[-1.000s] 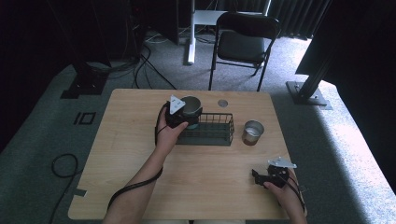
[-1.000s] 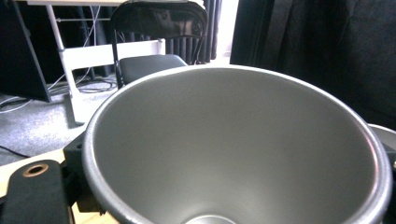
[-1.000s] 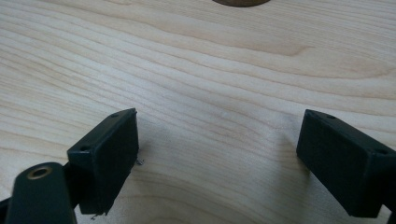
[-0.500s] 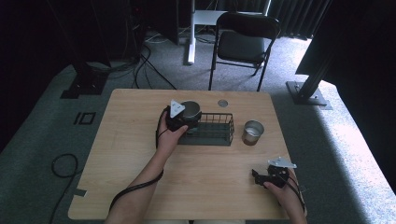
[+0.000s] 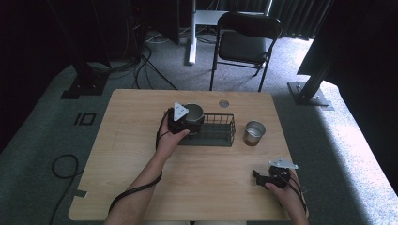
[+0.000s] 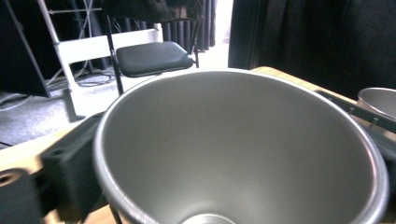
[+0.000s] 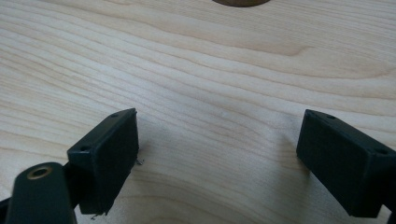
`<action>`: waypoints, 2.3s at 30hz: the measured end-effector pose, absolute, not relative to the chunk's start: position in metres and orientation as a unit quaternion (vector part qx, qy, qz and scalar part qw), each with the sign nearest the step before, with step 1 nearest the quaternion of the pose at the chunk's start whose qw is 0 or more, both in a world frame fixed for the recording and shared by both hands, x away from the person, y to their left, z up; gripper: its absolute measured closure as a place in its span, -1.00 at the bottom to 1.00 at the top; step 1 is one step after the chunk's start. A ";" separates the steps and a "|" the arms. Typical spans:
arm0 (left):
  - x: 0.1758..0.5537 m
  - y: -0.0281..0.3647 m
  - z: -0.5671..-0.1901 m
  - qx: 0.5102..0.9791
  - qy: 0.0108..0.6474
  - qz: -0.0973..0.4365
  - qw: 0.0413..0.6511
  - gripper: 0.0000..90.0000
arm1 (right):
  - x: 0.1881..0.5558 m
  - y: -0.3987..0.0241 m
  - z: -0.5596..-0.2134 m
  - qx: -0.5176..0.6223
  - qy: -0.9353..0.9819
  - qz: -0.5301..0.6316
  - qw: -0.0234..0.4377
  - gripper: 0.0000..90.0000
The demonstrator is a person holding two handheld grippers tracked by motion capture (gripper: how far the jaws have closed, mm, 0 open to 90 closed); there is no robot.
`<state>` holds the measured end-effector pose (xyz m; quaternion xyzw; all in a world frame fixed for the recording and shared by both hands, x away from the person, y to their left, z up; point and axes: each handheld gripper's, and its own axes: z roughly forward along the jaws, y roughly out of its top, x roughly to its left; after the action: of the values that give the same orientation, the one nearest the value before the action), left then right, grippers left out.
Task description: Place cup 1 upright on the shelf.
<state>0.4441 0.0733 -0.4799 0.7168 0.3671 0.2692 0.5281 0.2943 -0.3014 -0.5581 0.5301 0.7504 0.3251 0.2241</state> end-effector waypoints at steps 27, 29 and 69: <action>0.412 0.102 -0.479 0.738 0.367 0.247 0.509 -0.93 | 0.294 -0.301 -0.558 0.530 0.751 0.325 0.224 -0.72; 0.410 0.104 -0.480 0.742 0.366 0.245 0.505 -0.93 | 0.294 -0.301 -0.558 0.530 0.751 0.325 0.224 -0.72; 0.364 0.168 -0.498 0.753 0.390 0.244 0.471 -0.93 | 0.294 -0.301 -0.558 0.530 0.751 0.325 0.224 -0.72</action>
<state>0.3643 0.1678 -0.4985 0.7526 0.3902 0.2439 0.4709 0.2943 -0.3014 -0.5581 0.5300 0.7505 0.3249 0.2241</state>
